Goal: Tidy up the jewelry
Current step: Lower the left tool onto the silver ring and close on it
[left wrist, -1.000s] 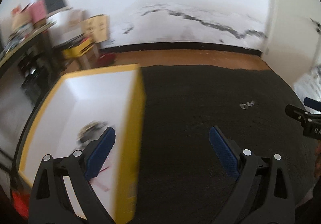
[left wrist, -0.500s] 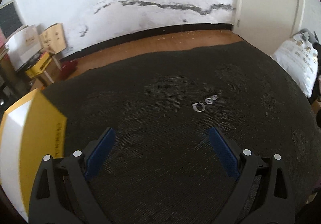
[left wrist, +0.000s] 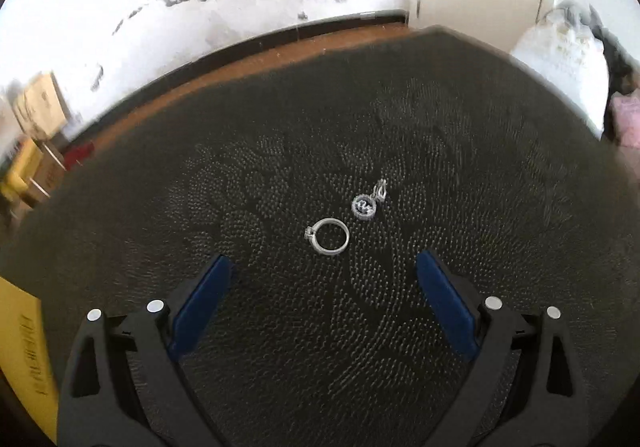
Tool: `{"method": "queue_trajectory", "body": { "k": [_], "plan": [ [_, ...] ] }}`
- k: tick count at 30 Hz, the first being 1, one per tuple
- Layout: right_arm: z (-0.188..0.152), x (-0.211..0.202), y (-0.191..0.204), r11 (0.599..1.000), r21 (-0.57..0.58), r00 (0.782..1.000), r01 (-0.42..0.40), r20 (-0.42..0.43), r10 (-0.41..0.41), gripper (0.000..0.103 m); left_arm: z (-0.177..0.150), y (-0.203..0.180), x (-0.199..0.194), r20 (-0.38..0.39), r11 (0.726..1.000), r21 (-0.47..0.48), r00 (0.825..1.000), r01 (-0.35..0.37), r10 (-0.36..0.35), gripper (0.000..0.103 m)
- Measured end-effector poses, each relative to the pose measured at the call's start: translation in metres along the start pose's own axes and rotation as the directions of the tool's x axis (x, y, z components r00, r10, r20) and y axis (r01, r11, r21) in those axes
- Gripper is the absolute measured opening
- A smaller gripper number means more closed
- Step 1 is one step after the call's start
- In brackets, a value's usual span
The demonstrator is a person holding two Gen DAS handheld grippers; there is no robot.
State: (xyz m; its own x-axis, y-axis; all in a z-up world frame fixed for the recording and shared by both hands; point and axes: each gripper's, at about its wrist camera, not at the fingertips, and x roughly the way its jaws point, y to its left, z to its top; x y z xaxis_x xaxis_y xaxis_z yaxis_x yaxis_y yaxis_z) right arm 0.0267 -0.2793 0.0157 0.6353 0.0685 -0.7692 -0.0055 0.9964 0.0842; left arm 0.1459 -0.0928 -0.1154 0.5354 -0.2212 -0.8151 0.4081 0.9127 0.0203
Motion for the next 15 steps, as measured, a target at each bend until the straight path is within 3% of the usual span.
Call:
{"method": "queue_trajectory", "body": {
  "k": [5,8,10,15],
  "plan": [
    [0.004,-0.006,-0.003,1.0,0.016,1.0,-0.021,0.019,0.021,0.096,0.002,-0.001,0.005,0.02,1.0,0.012,1.0,0.006,-0.007,0.089],
    [0.004,-0.008,-0.003,0.999,0.017,0.999,-0.032,0.022,0.031,0.096,0.007,0.0,0.006,0.036,1.0,0.011,0.999,0.009,-0.01,0.07],
    [0.004,-0.009,-0.006,0.999,0.022,0.999,-0.03,0.026,0.029,0.096,0.008,0.0,0.005,0.041,1.0,0.01,0.999,0.003,-0.004,0.065],
    [0.005,-0.01,-0.013,0.998,0.052,0.999,-0.034,0.022,0.033,0.096,0.005,-0.012,-0.002,0.055,0.998,0.063,0.998,0.018,-0.022,0.034]
  ]
}}
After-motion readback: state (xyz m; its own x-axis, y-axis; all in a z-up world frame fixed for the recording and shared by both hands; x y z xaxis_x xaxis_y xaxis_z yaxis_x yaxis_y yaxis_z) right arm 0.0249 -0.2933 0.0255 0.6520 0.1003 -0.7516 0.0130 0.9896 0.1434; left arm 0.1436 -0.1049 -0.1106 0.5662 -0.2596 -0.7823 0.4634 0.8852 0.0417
